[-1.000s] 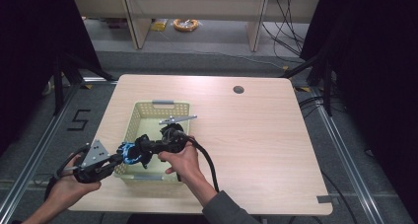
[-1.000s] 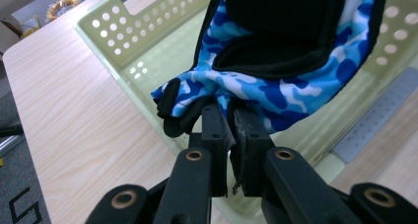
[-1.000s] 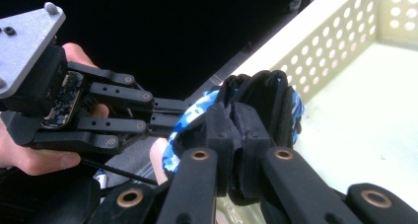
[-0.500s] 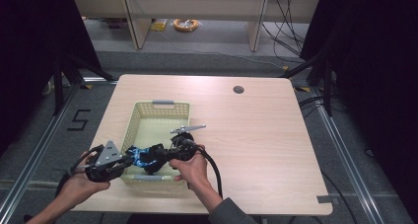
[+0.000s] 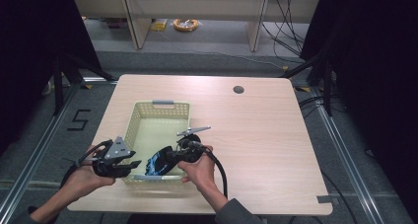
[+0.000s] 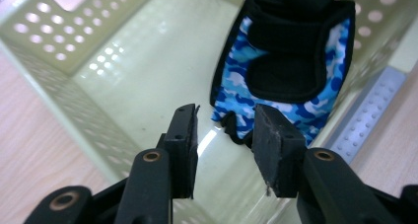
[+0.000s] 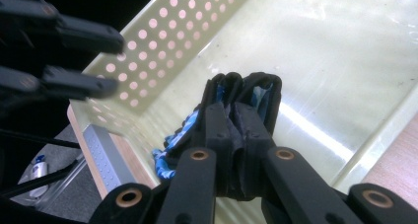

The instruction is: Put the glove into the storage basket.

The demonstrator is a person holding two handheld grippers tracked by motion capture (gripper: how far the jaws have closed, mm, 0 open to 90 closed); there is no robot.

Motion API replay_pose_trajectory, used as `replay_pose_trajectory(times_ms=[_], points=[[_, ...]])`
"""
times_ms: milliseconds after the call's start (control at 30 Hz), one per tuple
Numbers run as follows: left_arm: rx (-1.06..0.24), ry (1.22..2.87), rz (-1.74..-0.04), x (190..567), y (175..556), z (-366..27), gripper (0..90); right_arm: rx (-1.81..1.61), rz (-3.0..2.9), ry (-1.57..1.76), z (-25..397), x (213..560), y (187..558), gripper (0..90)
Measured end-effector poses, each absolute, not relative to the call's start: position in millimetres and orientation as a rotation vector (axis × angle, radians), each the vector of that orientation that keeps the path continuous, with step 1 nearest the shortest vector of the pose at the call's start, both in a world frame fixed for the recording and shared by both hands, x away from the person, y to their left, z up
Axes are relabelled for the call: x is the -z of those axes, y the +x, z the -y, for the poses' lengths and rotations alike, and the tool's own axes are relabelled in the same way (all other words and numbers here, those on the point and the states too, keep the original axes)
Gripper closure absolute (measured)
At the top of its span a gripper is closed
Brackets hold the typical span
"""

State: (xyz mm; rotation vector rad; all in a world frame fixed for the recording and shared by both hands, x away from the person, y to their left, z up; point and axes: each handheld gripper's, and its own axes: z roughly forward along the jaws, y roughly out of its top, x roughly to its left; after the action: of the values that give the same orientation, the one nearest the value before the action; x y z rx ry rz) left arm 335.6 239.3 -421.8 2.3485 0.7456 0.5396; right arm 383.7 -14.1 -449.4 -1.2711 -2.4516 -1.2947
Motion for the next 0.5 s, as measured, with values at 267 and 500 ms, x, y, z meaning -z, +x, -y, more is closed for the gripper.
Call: replay_pose_trajectory(times_ms=[267,500], points=[[-0.515,2.311,-0.768,422.5,331.2,-238.3,59.2,1.219,2.531,-1.261,14.6,450.0,378.7,85.3],[-0.493,2.280,-0.791,423.3,327.2,-234.7,49.3,1.170,2.657,-1.229,12.8,447.0,376.5,75.3]])
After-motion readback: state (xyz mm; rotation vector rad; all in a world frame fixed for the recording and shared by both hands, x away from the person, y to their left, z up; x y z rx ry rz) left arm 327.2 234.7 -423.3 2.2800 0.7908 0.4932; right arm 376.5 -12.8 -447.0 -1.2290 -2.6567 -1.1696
